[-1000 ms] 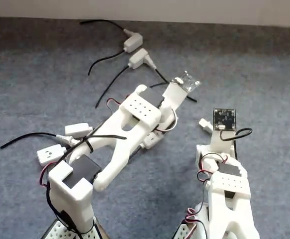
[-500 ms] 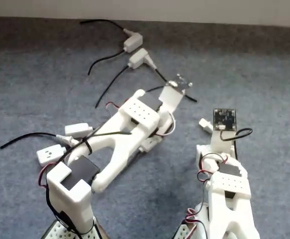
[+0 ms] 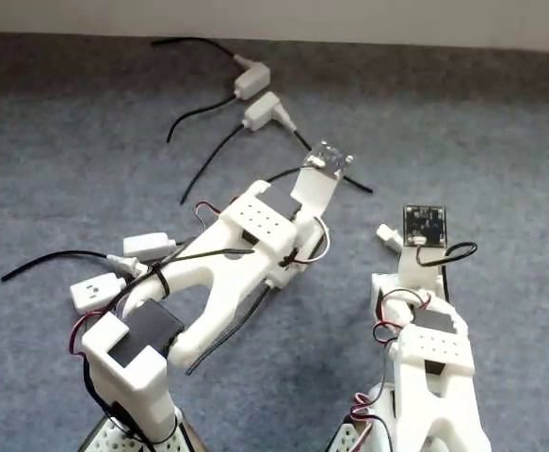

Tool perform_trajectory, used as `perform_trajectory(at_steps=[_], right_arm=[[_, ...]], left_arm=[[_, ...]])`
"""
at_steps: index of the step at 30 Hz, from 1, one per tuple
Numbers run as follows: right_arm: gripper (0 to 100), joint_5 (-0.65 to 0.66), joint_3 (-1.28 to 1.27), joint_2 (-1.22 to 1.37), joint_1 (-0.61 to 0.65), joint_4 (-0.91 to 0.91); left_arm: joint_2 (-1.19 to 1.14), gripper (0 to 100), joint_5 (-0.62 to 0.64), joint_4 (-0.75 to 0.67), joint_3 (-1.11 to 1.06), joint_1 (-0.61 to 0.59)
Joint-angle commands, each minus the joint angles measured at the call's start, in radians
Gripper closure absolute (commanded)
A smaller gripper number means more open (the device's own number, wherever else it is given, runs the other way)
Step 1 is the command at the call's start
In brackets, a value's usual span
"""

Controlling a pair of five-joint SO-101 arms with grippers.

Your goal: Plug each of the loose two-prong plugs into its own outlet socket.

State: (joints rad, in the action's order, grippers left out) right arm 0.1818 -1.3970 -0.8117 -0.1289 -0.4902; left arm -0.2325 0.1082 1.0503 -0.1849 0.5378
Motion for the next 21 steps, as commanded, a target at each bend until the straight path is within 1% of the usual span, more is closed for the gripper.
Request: perform_trajectory(at_steps=[1, 3, 8, 10, 16, 21], right_arm=[[99.2, -0.006, 0.004, -0.005, -0.008, 0.021], [99.2, -0.006, 0.004, -0.005, -0.008, 0.021], [99.2, -0.006, 0.004, -0.005, -0.008, 0.021], [99.2, -0.006, 0.004, -0.005, -0.008, 0.021], [99.2, -0.006, 0.004, -0.005, -0.008, 0.021], [99.2, -0.006, 0.004, -0.005, -0.008, 0.021]], left_arm=[[0.021, 91, 0.011, -0.014, -0.001, 0.012], [0.025, 88, 0.011, 0.018, 0.005, 0.012], [0.024, 88, 0.014, 0.181, 0.116, 0.01], [0.024, 88, 0.014, 0.226, 0.145, 0.01], [0.024, 79, 0.014, 0.276, 0.189, 0.005], [0.013, 79, 0.014, 0.276, 0.196, -0.005]])
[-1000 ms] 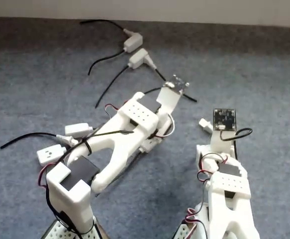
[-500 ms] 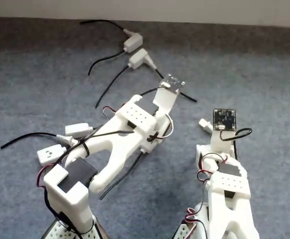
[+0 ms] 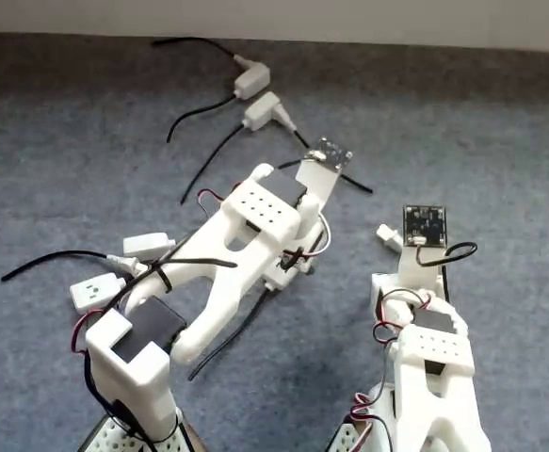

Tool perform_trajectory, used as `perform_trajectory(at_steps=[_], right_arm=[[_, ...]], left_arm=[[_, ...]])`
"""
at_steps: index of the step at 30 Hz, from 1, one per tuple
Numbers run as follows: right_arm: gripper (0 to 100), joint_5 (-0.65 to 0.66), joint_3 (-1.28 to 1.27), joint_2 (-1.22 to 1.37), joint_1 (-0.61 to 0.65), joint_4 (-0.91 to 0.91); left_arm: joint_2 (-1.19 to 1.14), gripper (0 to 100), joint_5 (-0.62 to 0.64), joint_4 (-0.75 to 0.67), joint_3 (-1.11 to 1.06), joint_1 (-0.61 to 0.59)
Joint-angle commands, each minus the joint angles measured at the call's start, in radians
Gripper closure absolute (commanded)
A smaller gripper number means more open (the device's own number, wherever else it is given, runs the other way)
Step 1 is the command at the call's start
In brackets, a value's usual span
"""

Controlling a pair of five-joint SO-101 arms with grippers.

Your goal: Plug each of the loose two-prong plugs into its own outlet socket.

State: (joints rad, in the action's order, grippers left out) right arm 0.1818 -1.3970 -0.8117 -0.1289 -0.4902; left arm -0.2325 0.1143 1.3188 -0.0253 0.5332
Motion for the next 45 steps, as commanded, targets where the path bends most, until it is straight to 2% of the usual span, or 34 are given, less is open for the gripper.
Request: perform_trajectory(at_steps=[1, 4, 8, 18, 28, 35, 45], right_arm=[[99.2, -0.006, 0.004, -0.005, -0.008, 0.021], [99.2, -0.006, 0.004, -0.005, -0.008, 0.021], [99.2, -0.006, 0.004, -0.005, -0.008, 0.021], [99.2, -0.006, 0.004, -0.005, -0.008, 0.021], [99.2, -0.006, 0.004, -0.005, -0.008, 0.021], [99.2, -0.006, 0.004, -0.005, -0.008, 0.022], [99.2, -0.006, -0.051, -0.005, -0.008, 0.096]], left_arm=[[0.012, 79, 0.008, 0.006, 0.036, -0.007], [0.01, 79, 0.008, -0.043, 0.015, -0.031], [-0.038, 79, 0.008, -0.175, -0.051, -0.053], [-0.159, 79, 0.008, -0.141, -0.03, 0.03], [-0.166, 95, 0.002, -0.141, 0.021, 0.024], [-0.17, 97, -0.003, -0.133, 0.243, -0.013], [-0.182, 97, -0.164, -0.149, 0.7, -0.13]])
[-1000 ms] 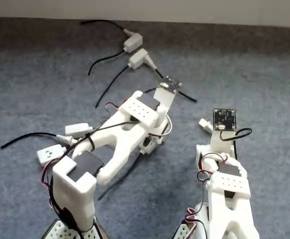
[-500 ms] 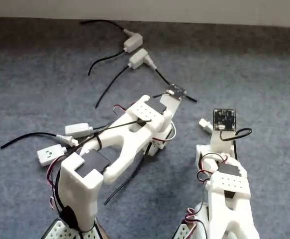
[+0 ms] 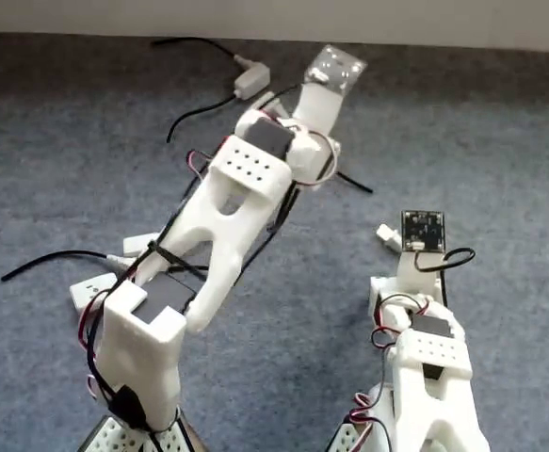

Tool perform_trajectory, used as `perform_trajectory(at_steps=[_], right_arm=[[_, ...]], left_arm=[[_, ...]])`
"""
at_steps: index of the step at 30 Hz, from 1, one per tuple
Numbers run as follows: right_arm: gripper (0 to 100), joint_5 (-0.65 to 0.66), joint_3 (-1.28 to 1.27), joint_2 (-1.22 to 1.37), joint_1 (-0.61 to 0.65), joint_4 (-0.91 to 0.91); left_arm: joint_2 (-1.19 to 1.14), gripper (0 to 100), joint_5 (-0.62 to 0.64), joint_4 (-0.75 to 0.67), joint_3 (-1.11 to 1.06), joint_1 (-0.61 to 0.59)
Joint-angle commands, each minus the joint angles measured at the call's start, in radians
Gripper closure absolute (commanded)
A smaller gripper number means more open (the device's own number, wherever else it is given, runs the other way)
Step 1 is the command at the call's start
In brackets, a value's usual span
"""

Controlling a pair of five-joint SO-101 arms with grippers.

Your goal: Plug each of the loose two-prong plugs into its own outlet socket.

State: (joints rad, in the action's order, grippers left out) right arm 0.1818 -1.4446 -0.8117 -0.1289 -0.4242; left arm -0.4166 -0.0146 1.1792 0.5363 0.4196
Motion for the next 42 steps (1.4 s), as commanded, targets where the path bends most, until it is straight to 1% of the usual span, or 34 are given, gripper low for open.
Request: perform_trajectory(at_steps=[1, 6, 9, 11, 12, 14, 18, 26, 28, 30, 32, 34, 37, 39, 40, 42], right_arm=[[99.2, -0.006, -0.004, -0.005, -0.008, 0.03], [99.2, -0.006, -0.005, -0.005, -0.008, 0.03], [99.2, -0.006, -0.005, -0.005, -0.008, 0.03], [99.2, -0.006, -0.005, -0.005, -0.008, 0.03], [99.2, -0.006, -0.005, -0.005, -0.008, 0.03], [99.2, -0.006, -0.007, -0.005, -0.008, 0.03], [99.2, -0.006, -0.007, -0.005, -0.008, 0.03], [99.2, -0.006, -0.007, -0.005, -0.008, 0.03], [99.2, -0.006, -0.007, -0.005, -0.007, 0.03], [99.2, -0.006, -0.005, -0.005, -0.005, 0.03], [99.2, -0.006, -0.005, -0.005, -0.004, 0.028], [99.2, -0.006, -0.005, -0.005, -0.004, 0.028], [99.2, -0.006, -0.004, -0.005, -0.002, 0.028], [99.2, -0.006, -0.004, -0.005, 0.002, 0.028], [99.2, -0.006, -0.004, -0.005, 0.01, 0.028], [99.2, -0.005, -0.004, -0.005, 0.019, 0.028]], left_arm=[[-0.008, 97, -0.041, -0.025, 0.176, -0.018], [-0.147, 97, -0.048, -0.143, 0.381, -0.028], [-0.263, 93, -0.048, -0.195, 0.535, -0.035], [-0.341, 92, -0.048, -0.216, 0.642, -0.035], [-0.378, 92, -0.055, -0.226, 0.693, -0.036], [-0.45, 92, -0.114, -0.258, 0.769, -0.036], [-0.588, 92, -0.235, -0.394, 0.799, -0.05], [-0.915, 92, -0.486, -0.562, 0.803, -0.071], [-0.969, 91, -0.503, -0.6, 0.803, -0.076], [-0.99, 87, -0.494, -0.601, 0.803, -0.076], [-0.997, 83, -0.416, -0.572, 0.803, -0.076], [-0.98, 80, -0.347, -0.466, 0.806, -0.079], [-0.915, 76, -0.391, -0.226, 0.831, -0.071], [-0.868, 75, -0.394, -0.092, 0.866, -0.07], [-0.848, 74, -0.382, -0.044, 0.894, -0.07], [-0.812, 72, -0.35, 0.008, 0.954, -0.076]])
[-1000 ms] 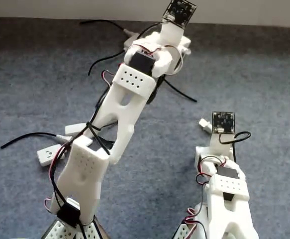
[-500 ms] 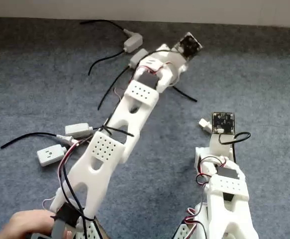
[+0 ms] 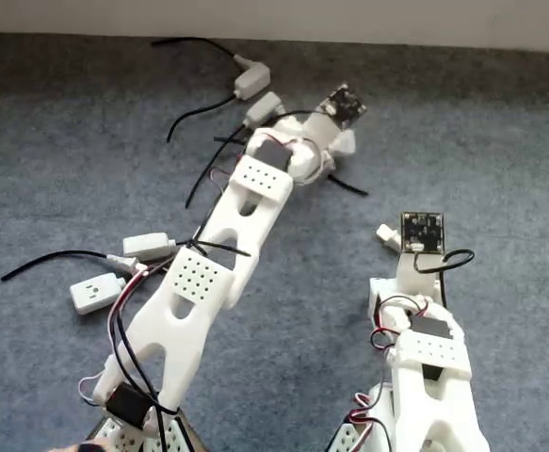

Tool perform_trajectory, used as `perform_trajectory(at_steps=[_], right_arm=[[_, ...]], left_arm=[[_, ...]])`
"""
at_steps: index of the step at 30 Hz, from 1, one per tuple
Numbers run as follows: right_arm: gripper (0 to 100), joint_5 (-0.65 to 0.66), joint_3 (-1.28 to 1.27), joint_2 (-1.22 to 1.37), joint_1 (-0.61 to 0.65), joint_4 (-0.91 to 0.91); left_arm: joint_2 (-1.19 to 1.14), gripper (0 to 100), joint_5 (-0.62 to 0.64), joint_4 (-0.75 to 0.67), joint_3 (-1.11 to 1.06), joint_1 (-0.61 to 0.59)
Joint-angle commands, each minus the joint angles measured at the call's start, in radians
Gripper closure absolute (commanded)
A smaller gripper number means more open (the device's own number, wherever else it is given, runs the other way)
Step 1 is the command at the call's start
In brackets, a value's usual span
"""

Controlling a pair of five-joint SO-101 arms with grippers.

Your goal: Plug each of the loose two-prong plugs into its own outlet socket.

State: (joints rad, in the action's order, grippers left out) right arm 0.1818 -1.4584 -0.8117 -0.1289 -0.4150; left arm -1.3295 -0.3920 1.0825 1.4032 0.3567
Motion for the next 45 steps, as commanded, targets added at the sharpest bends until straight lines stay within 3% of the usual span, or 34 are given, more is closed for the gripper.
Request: perform_trajectory(at_steps=[1, 5, 15, 25, 31, 34, 38, 45], right_arm=[[99.2, -0.003, 0.01, -0.005, 0.019, 0.019], [99.2, -0.003, 0.008, -0.005, 0.019, 0.019], [99.2, -0.002, 0.007, -0.005, 0.019, 0.019], [99.2, -0.003, 0.007, -0.005, 0.019, 0.019], [99.2, -0.002, 0.004, -0.005, 0.033, 0.019], [99.2, -0.002, 0.004, -0.005, 0.033, 0.019], [99.2, -0.002, 0.004, -0.005, 0.033, 0.019], [99.2, 0.002, 0.004, -0.005, 0.035, 0.019]], left_arm=[[0.119, 71, 0.037, 0.121, 0.119, -0.015], [0.176, 71, 0.04, 0.169, 0.259, -0.015], [0.447, 71, -0.003, 0.192, 0.254, -0.101], [0.694, 71, -0.238, 0.647, 0.254, -0.277], [0.71, 71, -0.333, 0.692, 0.236, -0.437], [0.71, 71, -0.399, 0.694, 0.136, -0.492], [0.768, 71, -0.396, 0.697, -0.039, -0.53], [1.107, 71, -0.361, 0.694, -0.504, -0.532]])
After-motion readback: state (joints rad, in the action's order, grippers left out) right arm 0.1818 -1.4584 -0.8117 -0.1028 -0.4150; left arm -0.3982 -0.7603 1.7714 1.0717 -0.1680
